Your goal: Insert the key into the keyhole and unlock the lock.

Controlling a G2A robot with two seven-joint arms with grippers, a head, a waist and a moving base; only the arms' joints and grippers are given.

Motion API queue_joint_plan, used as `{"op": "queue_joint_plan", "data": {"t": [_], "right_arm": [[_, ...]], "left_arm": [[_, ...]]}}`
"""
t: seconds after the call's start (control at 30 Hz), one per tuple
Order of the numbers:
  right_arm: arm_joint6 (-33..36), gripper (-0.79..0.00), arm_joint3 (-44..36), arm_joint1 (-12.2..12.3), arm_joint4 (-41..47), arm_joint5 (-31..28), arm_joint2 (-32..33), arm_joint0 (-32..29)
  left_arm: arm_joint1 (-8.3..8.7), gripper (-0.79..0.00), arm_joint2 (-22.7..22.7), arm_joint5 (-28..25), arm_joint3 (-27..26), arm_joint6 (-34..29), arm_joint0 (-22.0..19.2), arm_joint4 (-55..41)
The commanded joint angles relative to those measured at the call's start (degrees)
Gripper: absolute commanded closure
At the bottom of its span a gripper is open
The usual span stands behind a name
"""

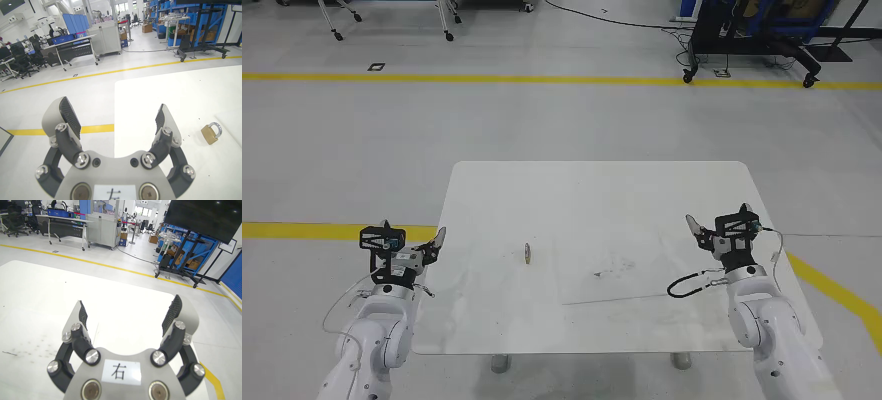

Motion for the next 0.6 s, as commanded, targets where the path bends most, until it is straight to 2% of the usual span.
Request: {"op": "queue_joint_plan", "data": {"t": [0.0, 0.07, 0.23, 0.57], "right_arm": [[-0.11, -0.785, -0.14, 0.02, -0.92, -1.58, -0.87, 0.09], [0.46, -0.785, 0.4, 0.03, -3.56, -4.06, -3.02, 1.05], [2.82, -0.785, 3.2, -0.05, -2.94, -13.11, -7.43, 5.0], [3.13, -0.785, 3.4, -0.06, -2.81, -13.24, -7.52, 5.24]], "left_arm": [[0.0, -0.785, 0.0, 0.0, 0.0, 0.0, 0.0, 0.0], [0.0, -0.785, 0.0, 0.0, 0.0, 0.0, 0.0, 0.0], [0.0, -0.785, 0.0, 0.0, 0.0, 0.0, 0.0, 0.0], [0.0, -0.785, 0.0, 0.0, 0.0, 0.0, 0.0, 0.0]]}}
